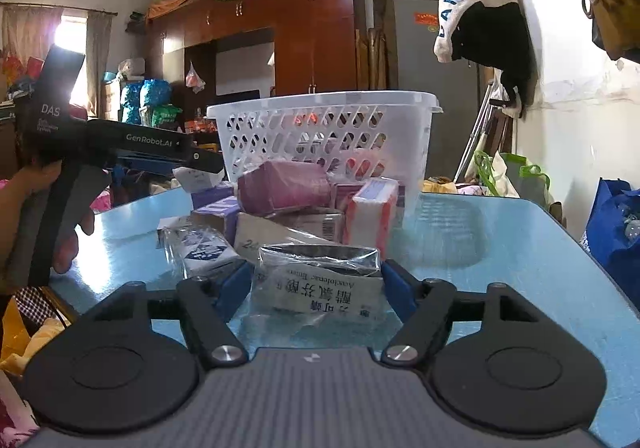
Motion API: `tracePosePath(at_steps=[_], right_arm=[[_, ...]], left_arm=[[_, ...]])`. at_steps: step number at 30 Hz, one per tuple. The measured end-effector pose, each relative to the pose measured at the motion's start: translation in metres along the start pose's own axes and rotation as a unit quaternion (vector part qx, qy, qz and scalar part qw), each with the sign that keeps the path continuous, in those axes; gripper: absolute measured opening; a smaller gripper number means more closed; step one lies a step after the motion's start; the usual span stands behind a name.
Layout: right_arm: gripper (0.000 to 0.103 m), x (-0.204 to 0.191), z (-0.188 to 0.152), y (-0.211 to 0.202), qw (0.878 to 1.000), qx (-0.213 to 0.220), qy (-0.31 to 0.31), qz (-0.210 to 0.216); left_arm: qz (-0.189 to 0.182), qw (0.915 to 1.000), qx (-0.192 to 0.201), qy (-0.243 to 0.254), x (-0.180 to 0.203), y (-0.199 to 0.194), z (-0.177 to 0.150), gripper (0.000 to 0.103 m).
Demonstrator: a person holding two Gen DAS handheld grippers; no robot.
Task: Organize objects
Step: 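Grasp a white medicine box with right tool while left grasps a bagged purple box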
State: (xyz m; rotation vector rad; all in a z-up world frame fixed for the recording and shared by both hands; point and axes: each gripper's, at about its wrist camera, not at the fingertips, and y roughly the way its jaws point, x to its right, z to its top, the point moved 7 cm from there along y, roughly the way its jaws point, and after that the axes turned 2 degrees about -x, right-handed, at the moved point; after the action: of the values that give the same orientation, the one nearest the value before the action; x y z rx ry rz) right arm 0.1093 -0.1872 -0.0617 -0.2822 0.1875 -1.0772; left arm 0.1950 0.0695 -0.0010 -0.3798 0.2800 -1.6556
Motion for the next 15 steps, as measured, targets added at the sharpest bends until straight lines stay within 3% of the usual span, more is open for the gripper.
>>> tracePosePath(at_steps=[3,5,6,10,15], right_arm=[[0.074,-0.001,-0.001,-0.001,1.0,0.001,-0.004,0.0],[0.074,-0.002,-0.001,-0.002,1.0,0.001,-0.009,0.003],[0.074,-0.002,-0.001,-0.004,1.0,0.0,-0.009,0.006],[0.074,0.002,0.001,-0.005,1.0,0.0,-0.002,0.008],[0.073,0.004,0.004,-0.006,1.0,0.002,-0.006,0.006]], left_arm=[[0.006,0.9999,-0.012,0.001,0.001,0.004,-0.002,0.089],[0.005,0.9998,-0.017,-0.004,0.0,0.005,-0.003,0.062],[0.007,0.9998,-0.017,-0.009,-0.002,0.005,-0.003,0.057],[0.008,0.9997,-0.021,-0.005,-0.002,0.004,-0.004,0.052],[-0.004,0.9999,0.003,-0.009,-0.002,-0.006,-0.002,0.05]])
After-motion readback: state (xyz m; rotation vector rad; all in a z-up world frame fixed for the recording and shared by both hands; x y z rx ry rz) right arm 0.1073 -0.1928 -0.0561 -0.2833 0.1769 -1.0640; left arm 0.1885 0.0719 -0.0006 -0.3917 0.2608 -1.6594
